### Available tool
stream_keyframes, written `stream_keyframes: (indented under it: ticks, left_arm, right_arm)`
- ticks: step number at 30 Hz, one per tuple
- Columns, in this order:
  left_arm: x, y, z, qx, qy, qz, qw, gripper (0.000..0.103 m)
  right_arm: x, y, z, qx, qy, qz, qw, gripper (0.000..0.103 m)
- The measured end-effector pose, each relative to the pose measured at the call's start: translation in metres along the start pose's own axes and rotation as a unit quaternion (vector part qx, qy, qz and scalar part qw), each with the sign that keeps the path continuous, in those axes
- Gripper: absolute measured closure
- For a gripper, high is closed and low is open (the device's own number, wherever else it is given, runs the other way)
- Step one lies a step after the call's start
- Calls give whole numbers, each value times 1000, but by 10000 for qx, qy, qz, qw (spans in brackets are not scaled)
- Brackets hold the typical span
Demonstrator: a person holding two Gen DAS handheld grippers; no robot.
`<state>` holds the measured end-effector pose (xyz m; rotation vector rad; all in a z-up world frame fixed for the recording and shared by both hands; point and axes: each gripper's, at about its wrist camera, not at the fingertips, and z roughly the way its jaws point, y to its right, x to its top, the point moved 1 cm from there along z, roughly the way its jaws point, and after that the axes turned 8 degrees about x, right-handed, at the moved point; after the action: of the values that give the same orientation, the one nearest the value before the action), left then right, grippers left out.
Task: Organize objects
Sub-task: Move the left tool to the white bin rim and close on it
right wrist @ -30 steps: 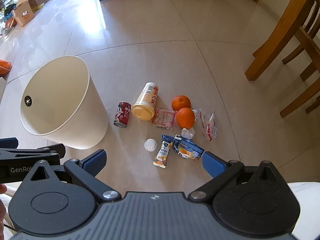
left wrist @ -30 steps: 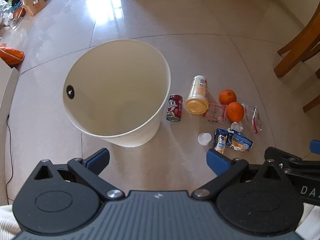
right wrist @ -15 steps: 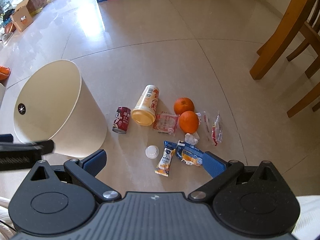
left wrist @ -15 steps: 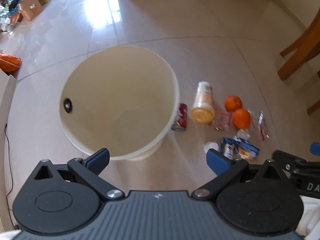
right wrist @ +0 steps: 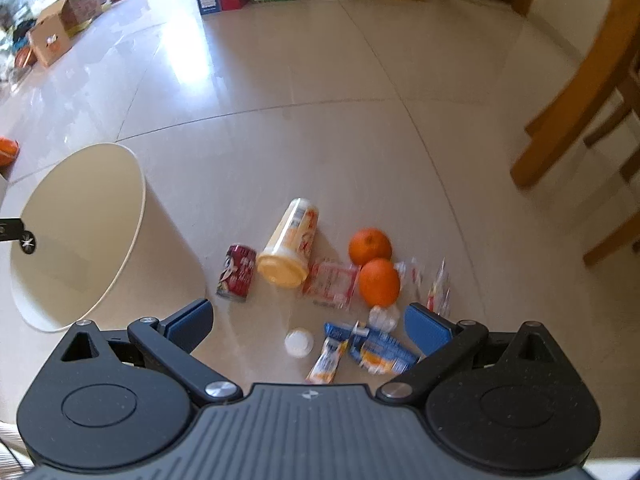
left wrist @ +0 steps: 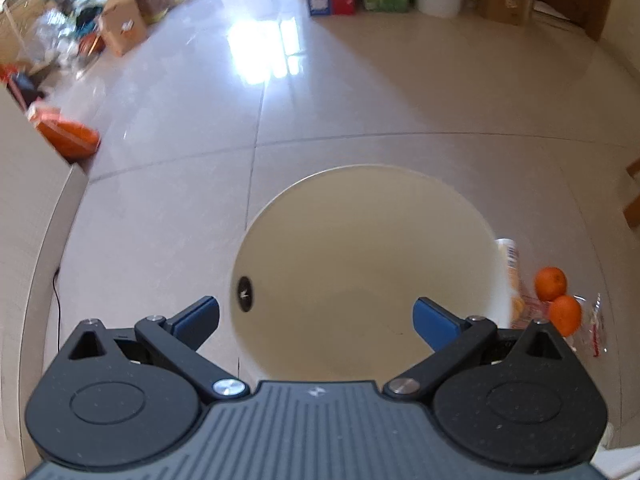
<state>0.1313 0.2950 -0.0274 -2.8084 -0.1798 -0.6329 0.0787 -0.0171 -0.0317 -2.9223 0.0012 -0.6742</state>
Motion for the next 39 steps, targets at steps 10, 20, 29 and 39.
stream_keyframes:
  ticks: [10,20,29,39]
  left_arm:
    - [4,-29,77,611,-776,-367,9944,2]
    - [-3,-55,105,663,-1056,-597,9904,49]
    - [1,-52,110,171,-981,-839,9915,74]
    - [7,-56,118,50,-998,-856,9913,91]
  right_arm:
    - [4,6,39,179,-219,-18,9996,0]
    - [2,-11,50,183,-307,-431,9984,0]
    - [-6,-17,63,153,-538,-565,9968,0]
    - [-17,-21,73,128,-616,-804,9948,0]
